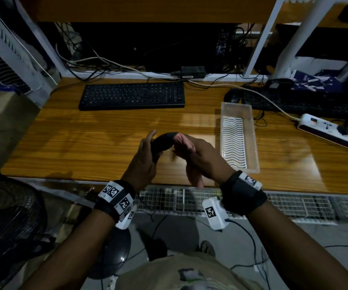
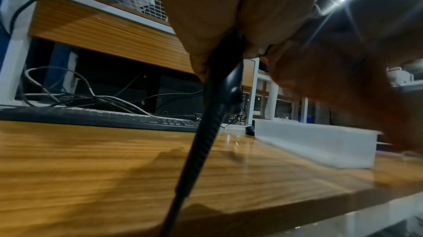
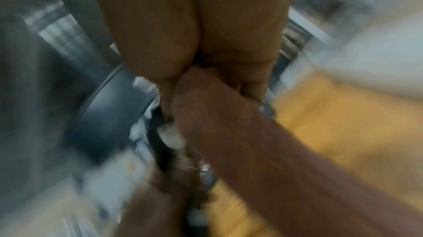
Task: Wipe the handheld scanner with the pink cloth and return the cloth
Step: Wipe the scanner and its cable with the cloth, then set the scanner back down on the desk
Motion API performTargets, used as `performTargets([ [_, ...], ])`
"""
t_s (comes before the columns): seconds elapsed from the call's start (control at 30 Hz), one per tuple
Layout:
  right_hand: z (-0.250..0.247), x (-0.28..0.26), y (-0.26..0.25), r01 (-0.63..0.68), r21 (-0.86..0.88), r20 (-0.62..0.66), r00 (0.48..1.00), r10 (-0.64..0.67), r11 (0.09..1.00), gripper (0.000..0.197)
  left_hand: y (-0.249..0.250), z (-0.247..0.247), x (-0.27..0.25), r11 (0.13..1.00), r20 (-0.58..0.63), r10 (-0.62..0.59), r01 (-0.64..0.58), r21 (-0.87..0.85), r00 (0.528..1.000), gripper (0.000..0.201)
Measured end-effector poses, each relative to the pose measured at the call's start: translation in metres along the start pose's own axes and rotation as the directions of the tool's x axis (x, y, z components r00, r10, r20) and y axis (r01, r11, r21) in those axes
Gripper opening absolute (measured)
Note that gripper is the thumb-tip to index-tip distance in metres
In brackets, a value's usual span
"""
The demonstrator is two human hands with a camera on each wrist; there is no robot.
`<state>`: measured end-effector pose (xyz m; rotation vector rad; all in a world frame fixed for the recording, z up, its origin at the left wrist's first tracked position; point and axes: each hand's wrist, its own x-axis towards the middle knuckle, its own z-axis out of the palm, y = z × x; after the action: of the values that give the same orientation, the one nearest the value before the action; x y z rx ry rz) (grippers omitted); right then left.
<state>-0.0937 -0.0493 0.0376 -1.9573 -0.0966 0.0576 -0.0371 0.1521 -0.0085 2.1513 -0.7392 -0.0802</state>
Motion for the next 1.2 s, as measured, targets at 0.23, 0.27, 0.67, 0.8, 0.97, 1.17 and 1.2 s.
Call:
performTargets([
  [0.23,-0.012,0.001,-0.004,-0.185,0.350,-0.029,0.978,0.208,0.918,0.030,-0.002,0.004,0.017,0.947,0.026,-0.274,0.265,0.184,0.961,0.067],
  [0.27,-0.013,0.000,-0.001,-0.188,0.407,-0.081,0.967,0.241,0.894,0.032,-0.008,0.001,0.023,0.913,0.000,-0.357,0.348,0.211,0.934,0.065],
  [0.67,-0.028,0.002,0.015,-0.285,0.379,-0.291,0.866,0.406,0.880,0.031,-0.093,-0.040,0.101,0.632,-0.269,-0.732,0.772,0.076,0.626,0.066],
  [0.8,-0.029,0.010,0.004,-0.266,0.451,-0.323,0.841,0.434,0.852,0.029,-0.099,-0.041,0.111,0.592,-0.285,-0.764,0.805,0.050,0.579,0.071],
  [0.97,-0.033,0.014,-0.010,-0.179,0.472,-0.324,0.875,0.359,0.863,0.022,-0.096,-0.030,0.107,0.603,-0.217,-0.763,0.792,0.102,0.609,0.091],
  [1.17,-0.033,0.013,-0.016,-0.093,0.493,-0.257,0.935,0.246,0.865,0.029,-0.087,-0.025,0.093,0.624,-0.159,-0.738,0.752,0.213,0.656,0.097],
  [1.2,-0.033,0.013,-0.017,-0.090,0.487,-0.254,0.937,0.239,0.869,0.027,-0.081,-0.025,0.091,0.633,-0.180,-0.716,0.736,0.238,0.674,0.100],
])
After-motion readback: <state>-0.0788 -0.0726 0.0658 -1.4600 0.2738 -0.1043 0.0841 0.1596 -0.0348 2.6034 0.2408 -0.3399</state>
